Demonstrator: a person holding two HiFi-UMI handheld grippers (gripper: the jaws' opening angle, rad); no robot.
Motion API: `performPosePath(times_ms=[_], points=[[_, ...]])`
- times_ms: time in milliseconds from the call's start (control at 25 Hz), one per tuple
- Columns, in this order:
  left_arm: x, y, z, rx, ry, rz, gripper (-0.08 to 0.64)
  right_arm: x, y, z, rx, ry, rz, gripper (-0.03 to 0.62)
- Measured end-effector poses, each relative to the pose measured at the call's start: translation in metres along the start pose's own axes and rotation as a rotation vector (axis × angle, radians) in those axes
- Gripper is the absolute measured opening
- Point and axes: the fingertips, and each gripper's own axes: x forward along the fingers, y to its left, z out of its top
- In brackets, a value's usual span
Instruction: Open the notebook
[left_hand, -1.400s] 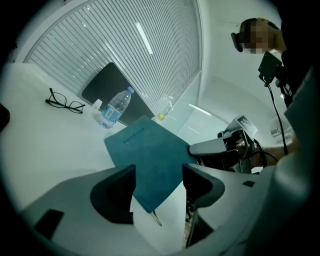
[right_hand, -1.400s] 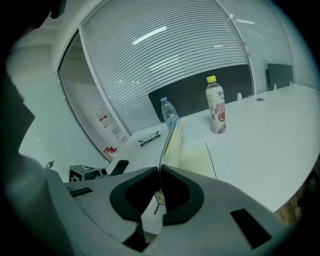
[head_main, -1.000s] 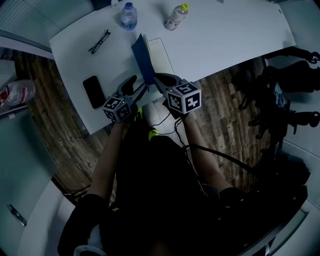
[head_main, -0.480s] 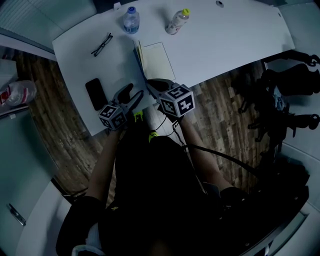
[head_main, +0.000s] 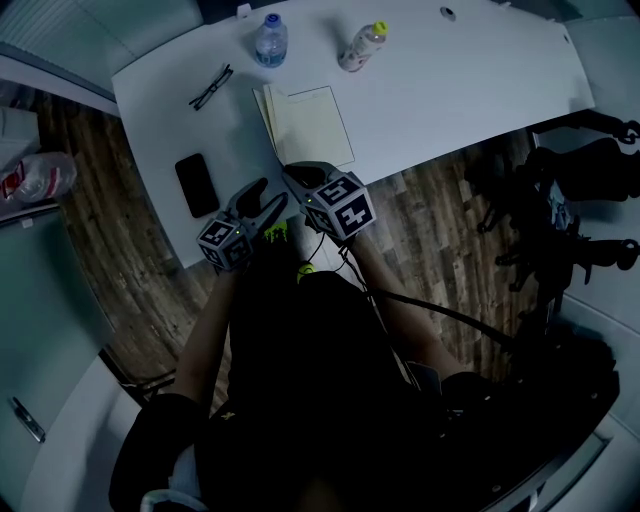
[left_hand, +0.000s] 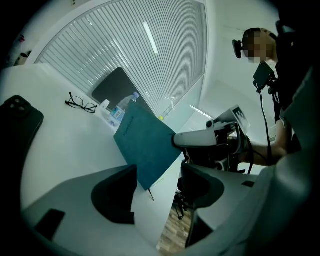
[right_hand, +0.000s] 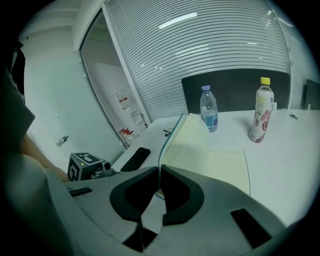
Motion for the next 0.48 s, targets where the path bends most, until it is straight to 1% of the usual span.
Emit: performPosePath(times_ms=[80, 480], points=[[-0.004, -0.003, -0.002, 0.000, 0.002, 0.002, 0.285, 0.003, 0.006, 0.000, -0.017, 0.013, 0.005, 0.044], [-0.025, -0.004, -0.017, -0.024, 0.004, 0.028, 0.285, 0.028, 0.023, -0.007, -0.032, 0.053, 0.057, 0.044]])
